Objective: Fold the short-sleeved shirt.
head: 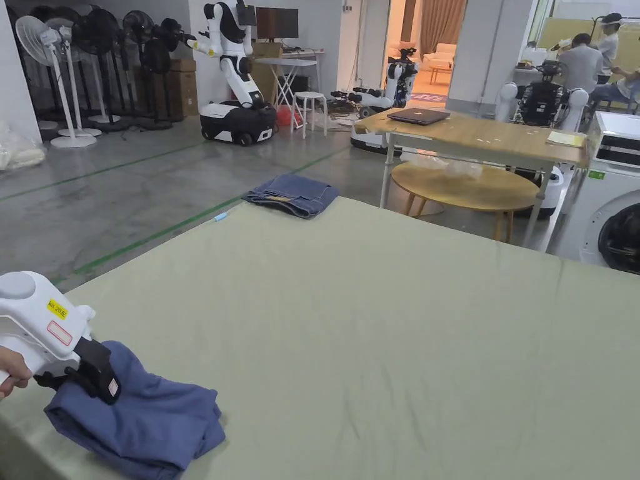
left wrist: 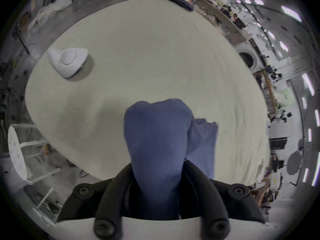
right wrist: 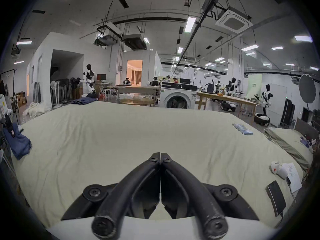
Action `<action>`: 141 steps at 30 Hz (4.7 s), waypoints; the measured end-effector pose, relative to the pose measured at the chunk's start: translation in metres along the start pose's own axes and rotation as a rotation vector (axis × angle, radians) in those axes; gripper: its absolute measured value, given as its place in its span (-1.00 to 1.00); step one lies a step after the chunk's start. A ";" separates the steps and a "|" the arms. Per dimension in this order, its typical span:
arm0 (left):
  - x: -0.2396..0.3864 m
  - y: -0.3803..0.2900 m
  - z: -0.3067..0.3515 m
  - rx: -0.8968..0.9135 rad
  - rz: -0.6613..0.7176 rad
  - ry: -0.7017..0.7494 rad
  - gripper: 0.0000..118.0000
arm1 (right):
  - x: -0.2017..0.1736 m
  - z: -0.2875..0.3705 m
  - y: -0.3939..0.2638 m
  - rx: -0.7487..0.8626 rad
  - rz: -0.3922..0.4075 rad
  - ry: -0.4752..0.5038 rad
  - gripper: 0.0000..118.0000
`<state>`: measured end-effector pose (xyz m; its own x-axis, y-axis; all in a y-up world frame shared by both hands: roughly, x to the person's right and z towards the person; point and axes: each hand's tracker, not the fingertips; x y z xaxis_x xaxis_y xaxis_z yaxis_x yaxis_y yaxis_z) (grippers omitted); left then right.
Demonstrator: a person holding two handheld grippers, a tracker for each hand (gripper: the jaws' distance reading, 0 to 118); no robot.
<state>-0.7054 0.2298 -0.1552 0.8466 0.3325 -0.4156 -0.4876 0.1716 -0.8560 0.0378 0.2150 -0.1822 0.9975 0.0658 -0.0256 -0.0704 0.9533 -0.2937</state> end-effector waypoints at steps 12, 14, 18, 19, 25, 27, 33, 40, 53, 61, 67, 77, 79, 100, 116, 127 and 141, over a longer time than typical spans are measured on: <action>-0.028 0.032 0.026 0.147 -0.049 0.217 0.01 | 0.001 0.004 0.000 -0.010 0.000 0.010 -1.00; -0.017 0.029 0.039 0.207 -0.054 0.277 0.01 | 0.000 0.005 0.000 -0.008 0.000 0.014 -1.00; 0.027 0.008 0.044 0.352 -0.112 0.214 0.01 | -0.003 0.006 0.002 -0.003 -0.011 0.019 -1.00; 0.040 0.003 0.038 0.372 -0.138 0.175 0.01 | -0.003 0.005 0.002 -0.005 -0.019 0.021 -1.00; 0.137 -0.036 -0.025 0.459 -0.264 0.032 0.01 | 0.003 0.003 0.004 -0.002 -0.038 0.013 -1.00; 0.168 -0.046 -0.048 0.484 -0.304 -0.005 0.01 | 0.006 0.003 0.007 0.001 -0.042 0.006 -1.00; 0.280 -0.094 -0.080 0.756 -0.486 0.030 -0.12 | 0.022 0.004 0.018 0.016 -0.058 -0.019 -1.00; 0.370 -0.148 -0.097 1.027 -0.545 -0.005 -0.48 | 0.034 0.005 0.032 0.045 -0.084 -0.039 -1.00; 0.412 -0.192 -0.089 1.133 -0.560 -0.016 -1.00 | 0.037 0.007 0.028 0.112 -0.121 -0.054 -1.00; 0.411 -0.187 -0.092 1.129 -0.543 -0.041 -1.00 | 0.033 0.009 0.022 0.139 -0.122 -0.063 -1.00; 0.414 -0.196 -0.082 1.128 -0.544 -0.039 -1.00 | 0.028 0.011 0.020 0.135 -0.116 -0.056 -1.00; 0.409 -0.185 -0.088 1.124 -0.509 -0.062 -1.00 | 0.028 0.005 0.016 0.131 -0.096 -0.051 -1.00; 0.408 -0.183 -0.089 1.128 -0.511 -0.071 -0.90 | 0.027 0.004 0.016 0.133 -0.099 -0.052 -0.98; 0.395 -0.176 -0.102 1.230 -0.493 -0.110 0.13 | 0.028 -0.001 0.020 0.166 -0.101 -0.080 0.62; 0.392 -0.170 -0.100 1.215 -0.496 -0.097 0.17 | 0.029 -0.010 0.032 0.178 -0.154 -0.032 0.74; 0.393 -0.170 -0.097 1.212 -0.502 -0.121 0.17 | 0.027 -0.013 0.043 0.122 -0.200 -0.042 0.74; 0.394 -0.169 -0.090 1.217 -0.483 -0.145 0.17 | 0.025 -0.014 0.049 0.034 -0.207 -0.047 0.74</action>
<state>-0.2706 0.2488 -0.2019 0.9953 0.0855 -0.0465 -0.0879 0.9946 -0.0544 0.0591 0.2587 -0.2106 0.9898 -0.1194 0.0770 0.1354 0.9573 -0.2553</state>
